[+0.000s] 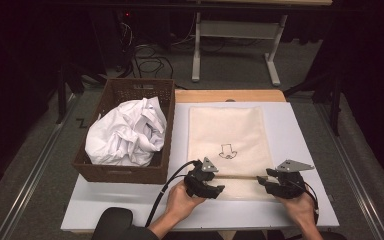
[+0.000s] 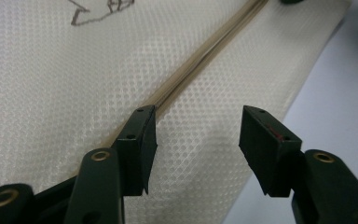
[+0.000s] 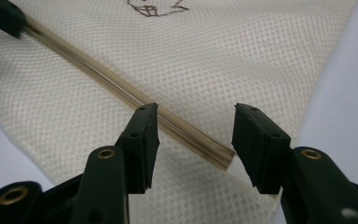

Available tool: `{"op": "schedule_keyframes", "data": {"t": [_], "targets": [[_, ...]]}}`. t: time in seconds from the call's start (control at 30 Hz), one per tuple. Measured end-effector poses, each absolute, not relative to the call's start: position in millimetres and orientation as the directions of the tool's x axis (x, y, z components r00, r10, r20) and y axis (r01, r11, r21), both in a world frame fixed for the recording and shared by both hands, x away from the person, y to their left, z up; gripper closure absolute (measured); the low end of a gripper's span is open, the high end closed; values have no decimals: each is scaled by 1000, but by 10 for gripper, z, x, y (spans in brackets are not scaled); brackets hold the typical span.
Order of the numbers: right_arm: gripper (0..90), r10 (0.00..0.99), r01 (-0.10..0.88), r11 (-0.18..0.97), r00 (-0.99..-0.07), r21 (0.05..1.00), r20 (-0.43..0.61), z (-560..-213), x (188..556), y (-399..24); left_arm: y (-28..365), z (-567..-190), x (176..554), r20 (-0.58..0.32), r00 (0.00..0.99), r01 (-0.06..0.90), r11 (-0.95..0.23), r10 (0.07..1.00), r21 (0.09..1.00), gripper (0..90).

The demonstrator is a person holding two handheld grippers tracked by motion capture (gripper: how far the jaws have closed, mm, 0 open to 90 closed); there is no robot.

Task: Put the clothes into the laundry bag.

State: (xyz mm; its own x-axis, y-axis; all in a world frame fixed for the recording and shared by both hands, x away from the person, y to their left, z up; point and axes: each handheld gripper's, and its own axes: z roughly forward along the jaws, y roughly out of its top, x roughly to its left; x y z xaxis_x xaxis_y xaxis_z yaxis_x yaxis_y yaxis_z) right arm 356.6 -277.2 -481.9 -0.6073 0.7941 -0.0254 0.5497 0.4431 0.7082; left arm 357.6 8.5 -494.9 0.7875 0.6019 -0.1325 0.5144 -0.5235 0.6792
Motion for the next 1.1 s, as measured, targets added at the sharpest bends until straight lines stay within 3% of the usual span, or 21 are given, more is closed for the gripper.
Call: {"op": "schedule_keyframes", "data": {"t": [0.47,0.9,1.1], "targets": [[494,715,480,517,-698,709,-49,-4808,3603,-2455,35,-5097,3506,-28,791,461,-565,611,684,434],[508,705,548,524,-708,651,28,-4958,3821,-2089,48,-5116,3498,-24,798,446,-563,602,696,431],[414,732,562,500,-681,659,25,-5040,3830,-2057,50,-5124,3491,-22,798,443,-562,602,699,429]]}}
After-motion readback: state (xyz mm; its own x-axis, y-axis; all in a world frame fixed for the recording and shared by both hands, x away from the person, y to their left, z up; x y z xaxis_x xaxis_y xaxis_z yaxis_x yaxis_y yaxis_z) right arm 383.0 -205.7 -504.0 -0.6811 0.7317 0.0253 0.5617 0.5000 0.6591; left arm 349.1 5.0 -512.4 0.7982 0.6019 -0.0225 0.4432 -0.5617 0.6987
